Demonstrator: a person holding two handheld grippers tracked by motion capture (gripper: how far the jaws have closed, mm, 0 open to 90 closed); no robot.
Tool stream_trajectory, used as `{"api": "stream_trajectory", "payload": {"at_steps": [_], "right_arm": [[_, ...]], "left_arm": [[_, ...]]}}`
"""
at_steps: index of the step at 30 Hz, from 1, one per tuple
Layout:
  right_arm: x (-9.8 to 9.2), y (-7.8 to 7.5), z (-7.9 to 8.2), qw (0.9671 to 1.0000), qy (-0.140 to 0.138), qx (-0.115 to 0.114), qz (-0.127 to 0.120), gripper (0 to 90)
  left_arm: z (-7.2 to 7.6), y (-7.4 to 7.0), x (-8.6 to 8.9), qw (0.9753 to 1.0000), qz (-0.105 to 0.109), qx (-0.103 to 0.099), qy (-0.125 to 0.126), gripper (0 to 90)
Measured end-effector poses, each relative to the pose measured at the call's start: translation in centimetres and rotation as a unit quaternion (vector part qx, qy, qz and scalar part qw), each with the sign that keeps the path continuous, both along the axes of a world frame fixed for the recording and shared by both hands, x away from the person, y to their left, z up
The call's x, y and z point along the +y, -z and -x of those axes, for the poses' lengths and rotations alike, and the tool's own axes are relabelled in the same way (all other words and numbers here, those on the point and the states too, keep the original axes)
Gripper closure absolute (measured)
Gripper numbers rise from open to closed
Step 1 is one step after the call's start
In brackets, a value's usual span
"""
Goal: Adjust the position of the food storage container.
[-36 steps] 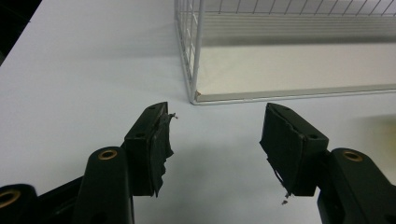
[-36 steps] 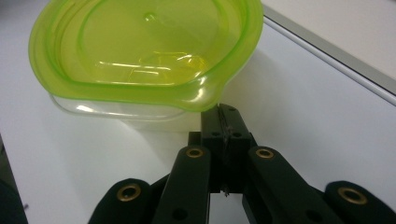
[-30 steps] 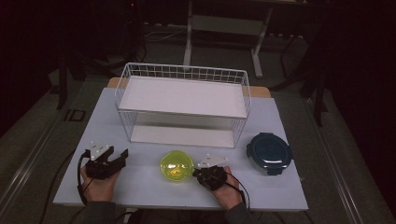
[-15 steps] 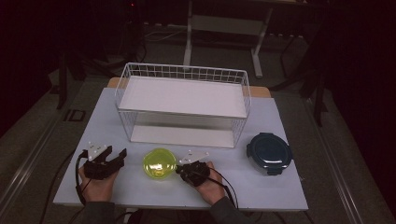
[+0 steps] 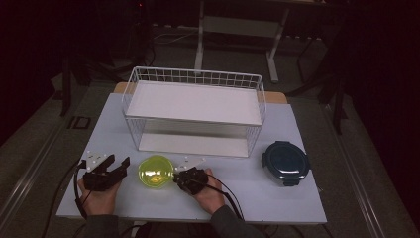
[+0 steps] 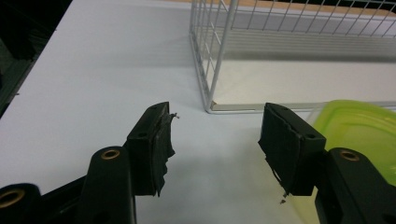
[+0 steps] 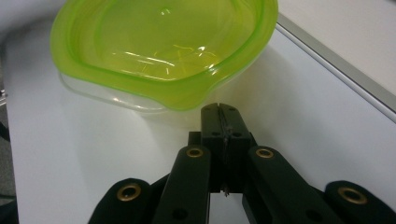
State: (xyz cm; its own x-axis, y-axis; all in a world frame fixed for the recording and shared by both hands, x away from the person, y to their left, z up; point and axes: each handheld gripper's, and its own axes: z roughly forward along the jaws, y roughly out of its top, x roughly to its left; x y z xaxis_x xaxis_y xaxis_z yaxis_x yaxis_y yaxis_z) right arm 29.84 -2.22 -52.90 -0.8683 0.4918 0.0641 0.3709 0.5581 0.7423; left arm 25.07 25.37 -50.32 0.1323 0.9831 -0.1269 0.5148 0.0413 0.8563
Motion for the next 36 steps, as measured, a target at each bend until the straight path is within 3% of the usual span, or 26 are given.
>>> {"api": "stream_trajectory", "payload": {"at_steps": [8, 14, 20, 27, 28, 33, 36], "right_arm": [[2.5, 0.2, 0.0, 0.9997, -0.025, -0.001, 0.004, 89.9], [1.9, -0.3, 0.5, 0.9995, -0.026, -0.014, 0.015, 85.2], [-0.6, -1.4, 1.0, 0.9989, -0.026, -0.035, 0.018, 77.6], [-5.4, -2.0, 2.1, 0.9989, -0.009, -0.045, 0.005, 71.4], [-5.4, -2.0, 2.1, 0.9989, -0.009, -0.045, 0.005, 71.4], [-8.1, -2.1, 2.7, 0.9986, 0.015, -0.051, 0.005, 68.9], [-9.5, -2.1, 2.7, 0.998, 0.032, -0.054, 0.006, 67.5]], "left_arm": [[0.2, -0.3, 0.1, 1.0, 0.002, -0.004, 0.009, 46.3], [0.3, -0.8, -0.3, 0.9997, 0.0, -0.01, 0.021, 49.5], [0.5, -1.5, -1.5, 0.9991, -0.022, -0.012, 0.035, 53.3], [0.5, -2.0, -3.1, 0.9973, -0.029, -0.007, 0.067, 59.2], [0.4, -2.0, -3.2, 0.997, -0.029, -0.008, 0.071, 59.2], [0.4, -2.3, -4.5, 0.9942, -0.024, -0.005, 0.104, 69.0], [0.3, -2.4, -5.4, 0.9912, -0.023, 0.002, 0.131, 77.3]]}}
